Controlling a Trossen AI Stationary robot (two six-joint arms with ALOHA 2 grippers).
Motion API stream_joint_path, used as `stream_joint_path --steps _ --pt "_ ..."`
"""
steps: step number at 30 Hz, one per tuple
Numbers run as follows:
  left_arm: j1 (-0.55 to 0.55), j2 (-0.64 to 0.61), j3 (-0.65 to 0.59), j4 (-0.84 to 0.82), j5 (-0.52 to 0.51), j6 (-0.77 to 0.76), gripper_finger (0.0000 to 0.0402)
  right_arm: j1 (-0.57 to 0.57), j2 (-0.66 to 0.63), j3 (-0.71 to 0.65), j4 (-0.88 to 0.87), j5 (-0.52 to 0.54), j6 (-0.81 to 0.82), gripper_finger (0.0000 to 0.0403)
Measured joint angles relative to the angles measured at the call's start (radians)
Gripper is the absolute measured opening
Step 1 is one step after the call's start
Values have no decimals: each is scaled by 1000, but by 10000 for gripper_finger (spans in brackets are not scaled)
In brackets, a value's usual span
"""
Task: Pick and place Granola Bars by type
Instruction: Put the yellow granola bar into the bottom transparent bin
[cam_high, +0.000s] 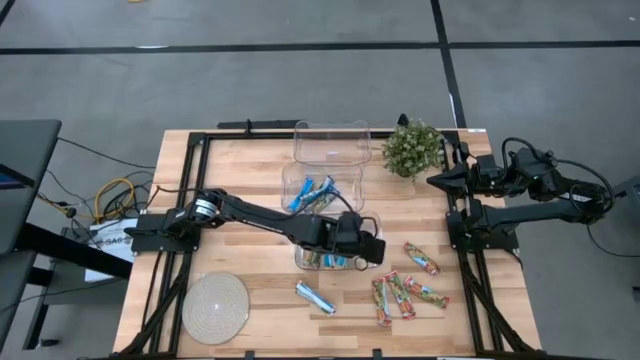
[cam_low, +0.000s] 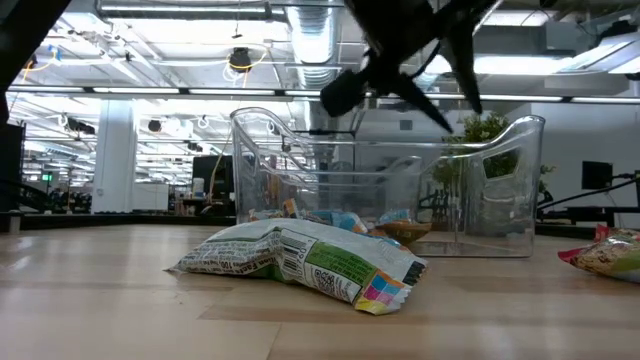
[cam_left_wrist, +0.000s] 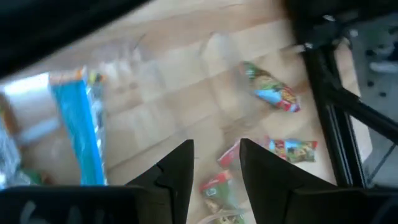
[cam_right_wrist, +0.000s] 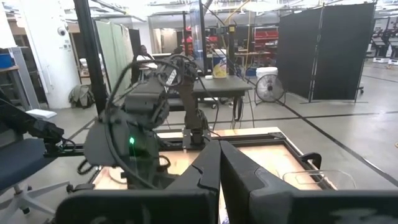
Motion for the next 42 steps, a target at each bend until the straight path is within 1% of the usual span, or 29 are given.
stream_joint_path --steps 5,7,13,18,21,26,28,39,42 --pt "-1 0 105 6 6 215 122 0 0 0 0 0 0 0" --pt "-4 0 145 -1 27 321 122 0 0 0 0 0 0 0" --pt "-29 0 268 0 157 648 122 0 0 0 0 0 0 0" --pt "-54 0 332 -16 247 845 122 0 0 0 0 0 0 0" --pt "-68 0 344 -19 308 963 123 0 0 0 0 0 0 0" --pt "-88 0 343 -45 406 1078 123 0 0 0 0 0 0 0" --pt "-95 0 343 -86 424 1122 123 0 0 0 0 0 0 0" --pt "-161 0 342 -294 435 1357 123 0 0 0 0 0 0 0" --pt "-183 0 342 -356 421 1395 123 0 0 0 0 0 0 0"
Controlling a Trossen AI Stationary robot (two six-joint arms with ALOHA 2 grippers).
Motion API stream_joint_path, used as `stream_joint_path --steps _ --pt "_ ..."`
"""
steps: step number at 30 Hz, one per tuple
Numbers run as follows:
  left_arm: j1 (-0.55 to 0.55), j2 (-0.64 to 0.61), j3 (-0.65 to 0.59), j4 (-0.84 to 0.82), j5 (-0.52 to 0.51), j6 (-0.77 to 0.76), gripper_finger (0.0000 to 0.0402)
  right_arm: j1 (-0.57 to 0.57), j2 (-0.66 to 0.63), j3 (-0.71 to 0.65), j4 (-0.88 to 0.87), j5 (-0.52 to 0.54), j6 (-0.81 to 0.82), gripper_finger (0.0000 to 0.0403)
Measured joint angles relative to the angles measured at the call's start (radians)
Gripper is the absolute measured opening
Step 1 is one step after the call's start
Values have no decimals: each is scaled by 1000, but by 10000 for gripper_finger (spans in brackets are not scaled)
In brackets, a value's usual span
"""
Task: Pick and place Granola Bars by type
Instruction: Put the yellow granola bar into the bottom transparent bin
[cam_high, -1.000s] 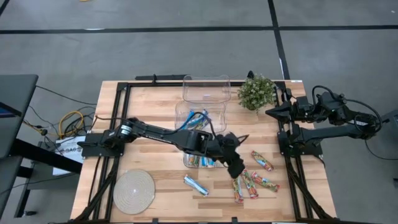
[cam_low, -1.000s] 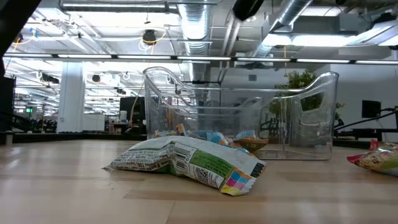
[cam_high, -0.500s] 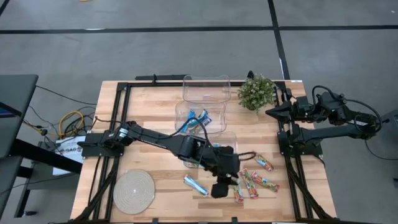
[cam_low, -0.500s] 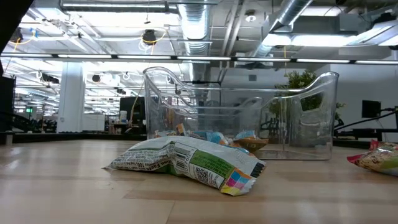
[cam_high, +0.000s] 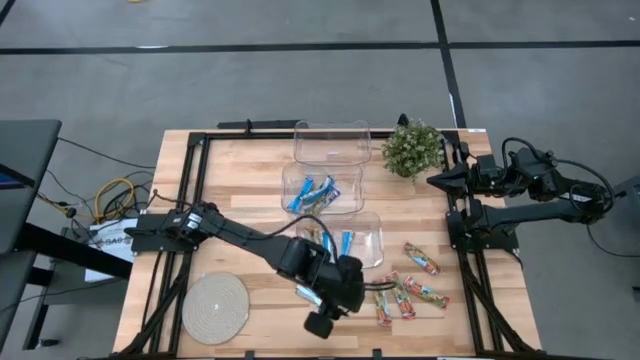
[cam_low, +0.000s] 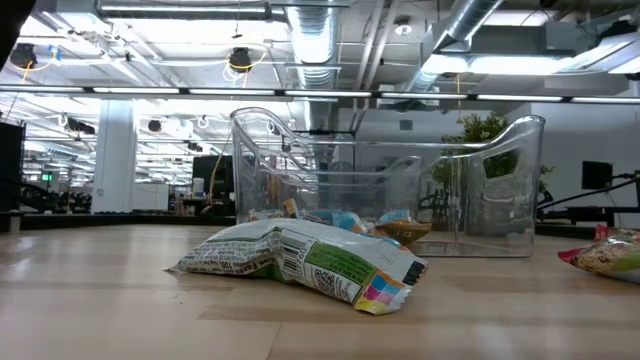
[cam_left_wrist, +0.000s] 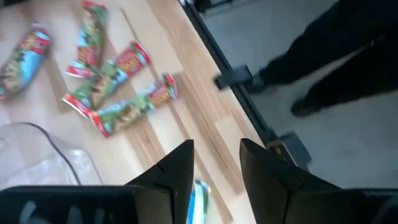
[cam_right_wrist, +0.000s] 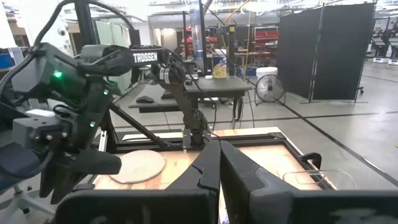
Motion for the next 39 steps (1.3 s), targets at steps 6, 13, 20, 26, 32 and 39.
stream_joint_path --steps 6,13,20,26,32,39 --pt "-42 0 0 -96 -46 56 123 0 0 0 0 0 0 0" --pt "-90 0 0 -220 -175 90 123 0 0 0 0 0 0 0" --pt "-121 0 -56 -247 -217 88 123 0 0 0 0 0 0 0" --pt "-144 0 -144 -243 -317 65 123 0 0 0 0 0 0 0" --pt "-143 1 -243 -200 -334 50 123 0 0 0 0 0 0 0" --pt "-144 2 -390 -80 -347 41 123 0 0 0 0 0 0 0"
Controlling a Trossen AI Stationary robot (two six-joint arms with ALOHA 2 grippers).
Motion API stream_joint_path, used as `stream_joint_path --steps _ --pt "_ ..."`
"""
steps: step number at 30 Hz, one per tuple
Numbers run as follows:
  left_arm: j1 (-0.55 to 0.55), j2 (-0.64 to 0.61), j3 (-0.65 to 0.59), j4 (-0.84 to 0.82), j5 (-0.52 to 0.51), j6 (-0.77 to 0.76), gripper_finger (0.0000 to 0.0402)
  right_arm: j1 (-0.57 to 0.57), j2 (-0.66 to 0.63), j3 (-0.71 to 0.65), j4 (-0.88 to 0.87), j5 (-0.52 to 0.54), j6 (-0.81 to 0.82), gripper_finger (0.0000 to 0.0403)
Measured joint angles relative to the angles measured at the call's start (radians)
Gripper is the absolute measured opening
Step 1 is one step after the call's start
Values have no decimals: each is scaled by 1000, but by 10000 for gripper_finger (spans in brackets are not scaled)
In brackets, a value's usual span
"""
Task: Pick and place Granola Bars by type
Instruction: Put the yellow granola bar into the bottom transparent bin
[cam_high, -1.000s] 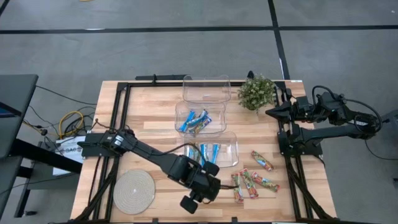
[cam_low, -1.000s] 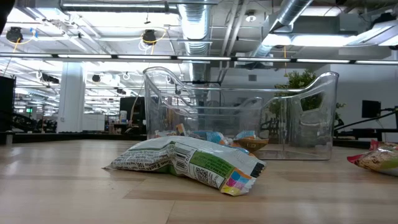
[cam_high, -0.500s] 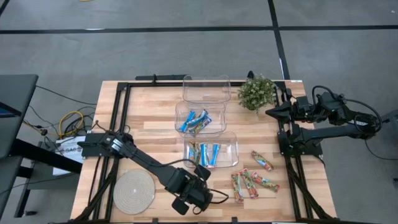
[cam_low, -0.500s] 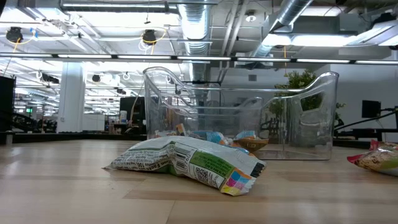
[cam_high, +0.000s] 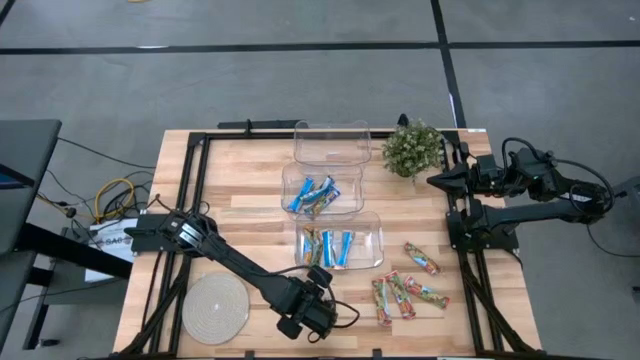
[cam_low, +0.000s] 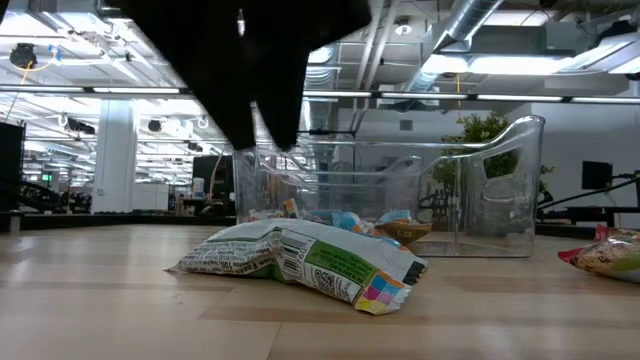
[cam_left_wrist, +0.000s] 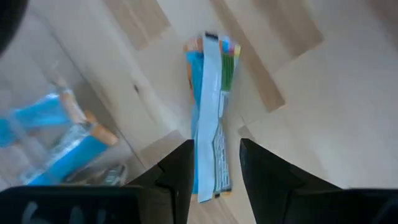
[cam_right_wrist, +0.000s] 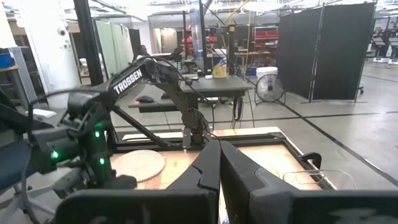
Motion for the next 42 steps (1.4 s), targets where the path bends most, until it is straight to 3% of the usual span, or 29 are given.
stream_joint_path --steps 9,22,42 --pt "-4 0 -121 59 -85 -7 123 0 0 0 0 0 0 0" --pt "-5 0 -123 239 -70 41 123 0 0 0 0 0 0 0" --pt "-5 9 -119 249 -44 126 123 0 0 0 0 0 0 0"
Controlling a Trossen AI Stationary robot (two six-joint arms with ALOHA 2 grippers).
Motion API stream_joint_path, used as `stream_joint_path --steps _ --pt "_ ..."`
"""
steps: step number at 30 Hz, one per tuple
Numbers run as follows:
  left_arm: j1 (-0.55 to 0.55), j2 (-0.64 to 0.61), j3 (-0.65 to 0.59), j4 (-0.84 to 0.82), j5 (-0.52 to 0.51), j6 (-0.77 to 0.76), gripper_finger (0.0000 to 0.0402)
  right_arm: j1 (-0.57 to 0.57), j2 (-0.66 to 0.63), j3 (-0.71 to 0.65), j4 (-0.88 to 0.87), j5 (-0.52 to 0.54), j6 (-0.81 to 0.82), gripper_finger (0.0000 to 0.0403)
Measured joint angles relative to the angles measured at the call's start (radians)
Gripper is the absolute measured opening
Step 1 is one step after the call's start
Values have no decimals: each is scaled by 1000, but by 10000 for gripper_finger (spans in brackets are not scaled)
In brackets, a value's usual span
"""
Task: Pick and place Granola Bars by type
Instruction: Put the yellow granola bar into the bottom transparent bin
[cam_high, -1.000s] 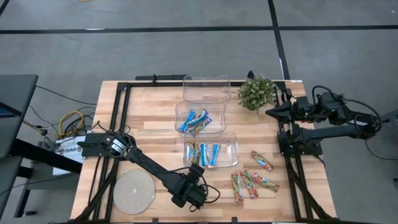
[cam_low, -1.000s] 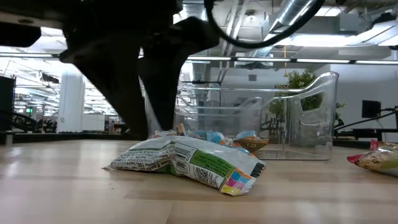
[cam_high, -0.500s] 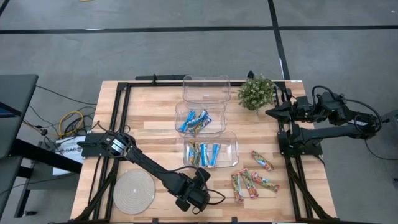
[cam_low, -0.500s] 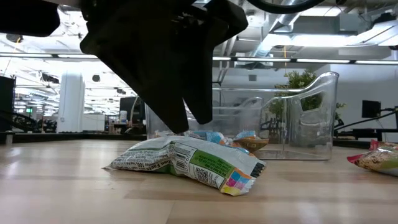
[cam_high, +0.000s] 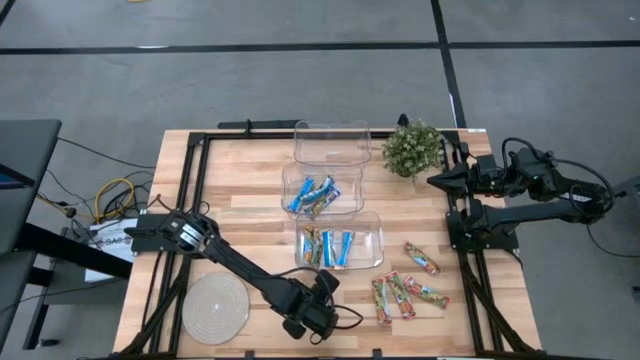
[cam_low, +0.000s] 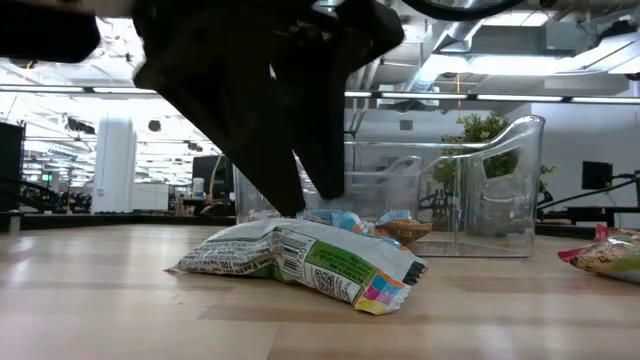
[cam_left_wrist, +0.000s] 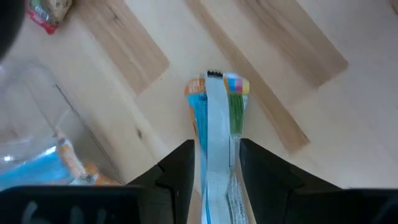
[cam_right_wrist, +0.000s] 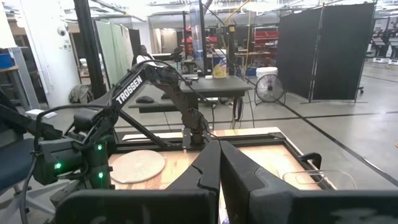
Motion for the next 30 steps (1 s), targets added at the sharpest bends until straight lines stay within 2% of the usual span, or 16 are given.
stream_joint_path --steps 4,8,16,25,30 --pt "-5 39 5 3 2 -3 123 0 0 0 0 0 0 0" --pt "-13 57 3 -15 -77 -11 123 0 -1 0 3 0 0 0" --pt "-11 58 3 -50 -53 -31 121 0 0 0 1 0 0 0" --pt "-11 58 3 -50 -26 -87 64 0 0 0 0 0 0 0" --pt "-11 58 4 -49 -12 -203 48 0 0 0 0 0 0 0"
